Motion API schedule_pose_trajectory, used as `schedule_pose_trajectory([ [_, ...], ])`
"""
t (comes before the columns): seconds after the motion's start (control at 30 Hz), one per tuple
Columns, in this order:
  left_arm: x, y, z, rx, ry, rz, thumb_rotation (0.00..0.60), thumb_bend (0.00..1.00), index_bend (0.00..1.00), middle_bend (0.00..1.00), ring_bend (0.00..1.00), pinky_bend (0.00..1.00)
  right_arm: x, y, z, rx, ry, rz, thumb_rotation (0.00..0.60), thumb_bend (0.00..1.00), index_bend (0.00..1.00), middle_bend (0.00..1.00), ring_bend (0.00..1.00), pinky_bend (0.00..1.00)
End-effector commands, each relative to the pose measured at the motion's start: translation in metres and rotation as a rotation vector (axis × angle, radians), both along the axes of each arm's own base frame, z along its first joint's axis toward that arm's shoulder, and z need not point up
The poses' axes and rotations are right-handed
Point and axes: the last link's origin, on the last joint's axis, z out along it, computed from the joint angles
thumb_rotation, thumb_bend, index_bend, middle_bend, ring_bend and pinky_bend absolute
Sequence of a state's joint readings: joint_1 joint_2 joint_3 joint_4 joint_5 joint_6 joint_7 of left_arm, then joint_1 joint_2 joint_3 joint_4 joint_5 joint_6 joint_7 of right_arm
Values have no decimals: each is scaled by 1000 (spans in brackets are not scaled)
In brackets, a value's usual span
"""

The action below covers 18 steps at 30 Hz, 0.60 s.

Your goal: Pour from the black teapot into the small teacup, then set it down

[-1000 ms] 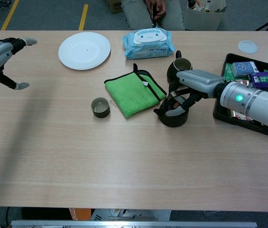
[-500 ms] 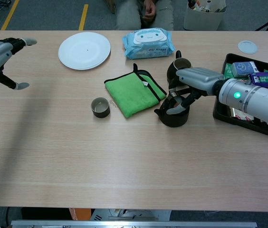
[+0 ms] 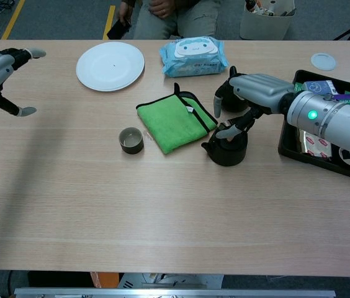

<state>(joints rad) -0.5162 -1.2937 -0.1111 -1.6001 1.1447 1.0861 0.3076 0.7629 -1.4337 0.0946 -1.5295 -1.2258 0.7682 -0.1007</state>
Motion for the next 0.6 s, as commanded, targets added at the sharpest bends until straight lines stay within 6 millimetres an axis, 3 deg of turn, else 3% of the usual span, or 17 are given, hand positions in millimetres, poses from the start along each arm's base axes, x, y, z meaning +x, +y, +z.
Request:
schedule_pose_trajectory([
  [0.03,0,0,1,2,-4,0,600,206,6,90,74,126,2,2,7,-19,-5,18,393,0,340,251,118,0],
  [0.23,1,-1,6,18,-25,-3,600,206,5,90,74,126,4,11,29,-72,-22,47,429,0,283,216,108,0],
  [0.43,5,-6,14,41,-54,-13,600,206,5,91,74,126,-4,27,60,-155,-52,37,587,0,283,218,107,0],
  [0.6,5,-13,22,71,-78,-20,600,206,6,94,74,126,-19,41,88,-242,-21,25,600,35,283,232,108,0],
])
